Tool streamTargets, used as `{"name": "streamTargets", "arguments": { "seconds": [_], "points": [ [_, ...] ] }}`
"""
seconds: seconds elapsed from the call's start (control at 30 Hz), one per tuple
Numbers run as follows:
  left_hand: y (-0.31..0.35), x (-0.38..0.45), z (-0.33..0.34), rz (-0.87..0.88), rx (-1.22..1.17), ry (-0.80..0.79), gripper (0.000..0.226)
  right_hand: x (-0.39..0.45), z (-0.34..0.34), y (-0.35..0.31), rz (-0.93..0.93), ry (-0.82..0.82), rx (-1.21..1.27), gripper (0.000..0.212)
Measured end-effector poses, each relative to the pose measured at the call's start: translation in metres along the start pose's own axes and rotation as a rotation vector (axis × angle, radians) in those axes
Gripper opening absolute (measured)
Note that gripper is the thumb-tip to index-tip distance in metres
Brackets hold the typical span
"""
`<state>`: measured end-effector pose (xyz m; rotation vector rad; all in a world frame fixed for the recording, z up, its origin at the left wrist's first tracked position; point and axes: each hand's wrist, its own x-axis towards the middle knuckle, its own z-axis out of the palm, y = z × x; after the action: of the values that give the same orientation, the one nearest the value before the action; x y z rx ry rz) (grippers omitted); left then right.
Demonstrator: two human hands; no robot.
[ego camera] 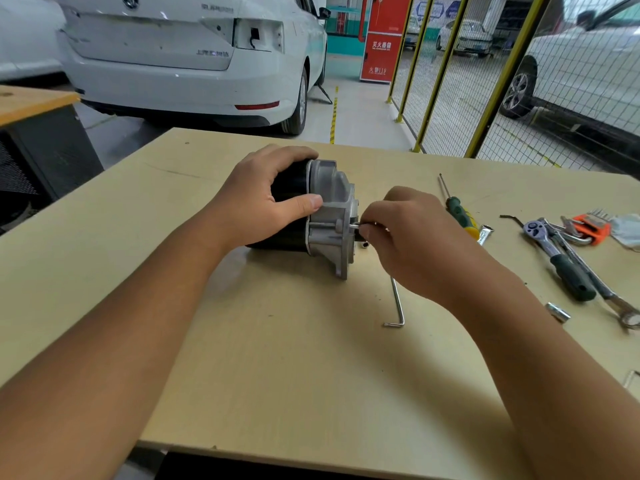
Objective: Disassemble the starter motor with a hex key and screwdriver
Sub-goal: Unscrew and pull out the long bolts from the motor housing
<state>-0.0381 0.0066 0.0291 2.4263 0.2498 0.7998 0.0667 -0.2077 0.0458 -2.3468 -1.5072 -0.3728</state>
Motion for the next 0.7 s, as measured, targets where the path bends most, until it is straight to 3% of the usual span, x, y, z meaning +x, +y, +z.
{"name": "streamTargets", "arguments": {
  "seconds": [0.13,0.3,0.43,0.57,0.7],
  "points": [
    [-0.0006,0.0004,-0.0002,0.0,0.003,0.001,0.064,0.0016,0.0019,0.0017,-0.002,-0.022,-0.053,0.023],
    [-0.0011,0.0005,0.0006,0.002,0.006,0.007,0.065,0.0009,-0.0019,0.0028,-0.028,0.077,-0.11,0.01],
    [-0.0014,0.0005,0.0003,0.005,0.006,0.005,0.064,0.0015,-0.0003,0.0028,-0.034,0.075,-0.047,0.007],
    [-0.0009,0.0006,0.0005,0.003,0.003,0.012,0.066,0.0015,-0.0015,0.006,-0.038,0.06,0.086,0.013],
    [-0.0004,0.0001,0.0002,-0.004,0.008,0.006,0.066,0.0016,0.0014,0.0029,0.015,-0.001,0.029,0.025]
  ]
}}
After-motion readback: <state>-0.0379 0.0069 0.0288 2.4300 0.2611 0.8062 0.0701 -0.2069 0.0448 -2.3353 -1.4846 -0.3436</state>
